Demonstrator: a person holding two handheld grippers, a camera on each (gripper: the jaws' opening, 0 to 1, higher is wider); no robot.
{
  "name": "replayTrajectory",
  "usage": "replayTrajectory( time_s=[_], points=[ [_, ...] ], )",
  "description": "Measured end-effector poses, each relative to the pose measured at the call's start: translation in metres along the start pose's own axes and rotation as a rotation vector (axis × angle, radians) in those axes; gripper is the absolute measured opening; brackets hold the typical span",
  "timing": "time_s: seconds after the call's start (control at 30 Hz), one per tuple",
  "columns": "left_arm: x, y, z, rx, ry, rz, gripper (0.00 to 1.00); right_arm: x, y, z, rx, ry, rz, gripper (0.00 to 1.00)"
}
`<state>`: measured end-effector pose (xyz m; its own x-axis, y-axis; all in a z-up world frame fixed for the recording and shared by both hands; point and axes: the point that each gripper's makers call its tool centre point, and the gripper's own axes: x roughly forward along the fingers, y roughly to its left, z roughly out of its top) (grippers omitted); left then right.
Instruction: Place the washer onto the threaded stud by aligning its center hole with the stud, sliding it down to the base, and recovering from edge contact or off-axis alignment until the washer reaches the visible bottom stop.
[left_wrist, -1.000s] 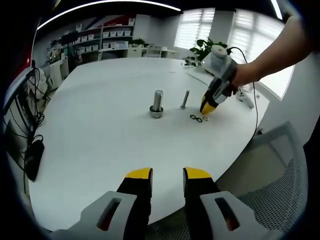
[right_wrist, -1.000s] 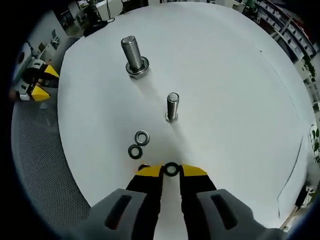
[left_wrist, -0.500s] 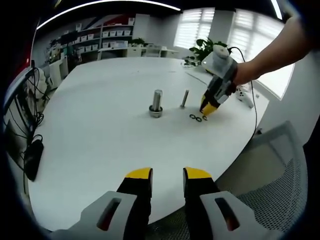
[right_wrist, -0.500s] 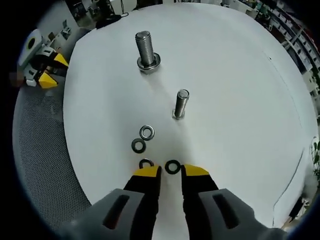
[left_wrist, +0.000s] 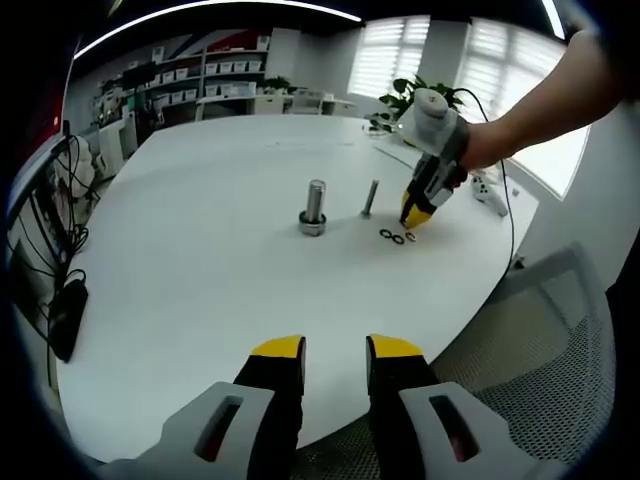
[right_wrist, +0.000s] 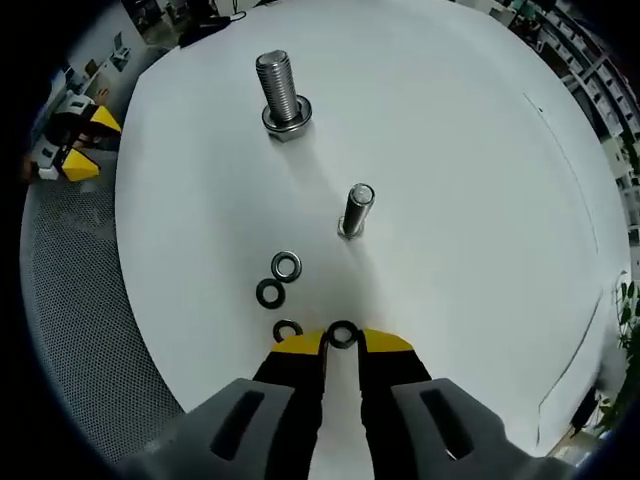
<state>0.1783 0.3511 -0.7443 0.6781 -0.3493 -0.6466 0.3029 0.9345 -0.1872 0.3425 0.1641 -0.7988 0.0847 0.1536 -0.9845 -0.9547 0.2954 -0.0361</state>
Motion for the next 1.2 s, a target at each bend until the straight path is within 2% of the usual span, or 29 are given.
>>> replayTrajectory(
  time_s=[0.2, 0.53, 1.2],
  points=[
    [0.0, -0.001, -0.001, 0.004, 0.008, -0.004, 0.22, 0.0, -0.002, 0.0, 0.069, -0.064, 0.002, 0.14],
    [0.0, 0.0, 0.0, 0.002, 0.004, 0.0, 0.22, -0.005, 0.004, 0.003, 0.127, -0.099, 0.013, 0.14],
    [0.0, -0.001, 0.0, 0.002, 0.001, -0.003, 0.22, -0.049, -0.013, 0.051, 0.098, -0.228, 0.003, 0.14]
  ],
)
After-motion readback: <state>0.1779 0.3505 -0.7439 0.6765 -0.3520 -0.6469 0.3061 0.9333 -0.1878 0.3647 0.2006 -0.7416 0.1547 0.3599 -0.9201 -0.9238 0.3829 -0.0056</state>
